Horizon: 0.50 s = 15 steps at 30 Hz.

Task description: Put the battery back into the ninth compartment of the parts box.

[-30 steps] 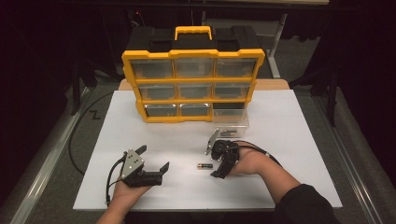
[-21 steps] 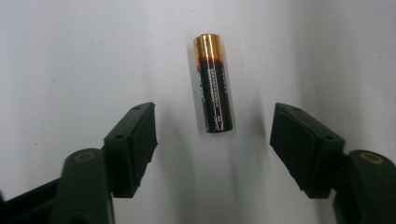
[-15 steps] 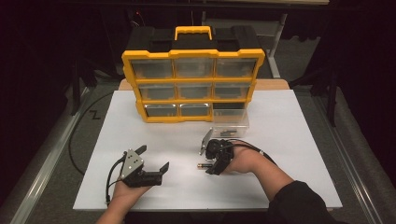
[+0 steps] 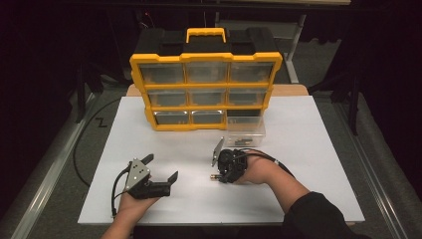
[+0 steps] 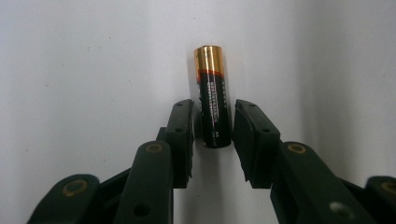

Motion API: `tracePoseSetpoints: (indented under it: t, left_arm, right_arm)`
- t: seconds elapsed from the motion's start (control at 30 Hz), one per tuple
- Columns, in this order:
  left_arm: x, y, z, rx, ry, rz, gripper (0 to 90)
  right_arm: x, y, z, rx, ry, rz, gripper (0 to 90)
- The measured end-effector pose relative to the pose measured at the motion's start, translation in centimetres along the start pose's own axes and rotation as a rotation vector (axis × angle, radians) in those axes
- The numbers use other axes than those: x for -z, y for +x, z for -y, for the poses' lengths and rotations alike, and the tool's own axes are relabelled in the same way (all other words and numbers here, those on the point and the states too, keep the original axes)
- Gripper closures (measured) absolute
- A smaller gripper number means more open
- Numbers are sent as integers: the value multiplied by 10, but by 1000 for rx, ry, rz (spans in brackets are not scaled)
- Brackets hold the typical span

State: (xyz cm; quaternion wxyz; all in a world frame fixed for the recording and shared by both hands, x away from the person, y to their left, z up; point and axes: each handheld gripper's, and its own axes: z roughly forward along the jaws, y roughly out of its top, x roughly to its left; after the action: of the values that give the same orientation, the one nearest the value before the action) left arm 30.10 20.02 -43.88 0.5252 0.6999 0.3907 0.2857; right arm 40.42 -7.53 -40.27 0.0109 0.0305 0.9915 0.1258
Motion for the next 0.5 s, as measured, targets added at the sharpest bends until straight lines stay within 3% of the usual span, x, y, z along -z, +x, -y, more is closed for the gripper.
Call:
tracePoseSetpoints:
  t: [0.03, 0.07, 0.23, 0.4, 0.47, 0.5]
  left_arm:
    - [0, -1, 0, -1, -1, 1, 3]
    - [-1, -2, 0, -4, -1, 4, 3]
    - [-2, -3, 1, -12, 7, 10, 3]
    - [-2, -3, 1, -9, 10, 9, 3]
    - [-2, -3, 1, -14, 10, 9, 3]
    - [-2, -3, 1, -14, 11, 8, 3]
  right_arm:
    - [0, 1, 0, -18, 6, -1, 734]
    - [0, 0, 0, 3, -1, -1, 748]
    - [0, 0, 0, 7, 8, 5, 785]
    - [2, 2, -1, 50, 15, 17, 789]
    - [5, 2, -1, 26, 11, 12, 789]
    - [8, 1, -1, 38, 8, 13, 789]
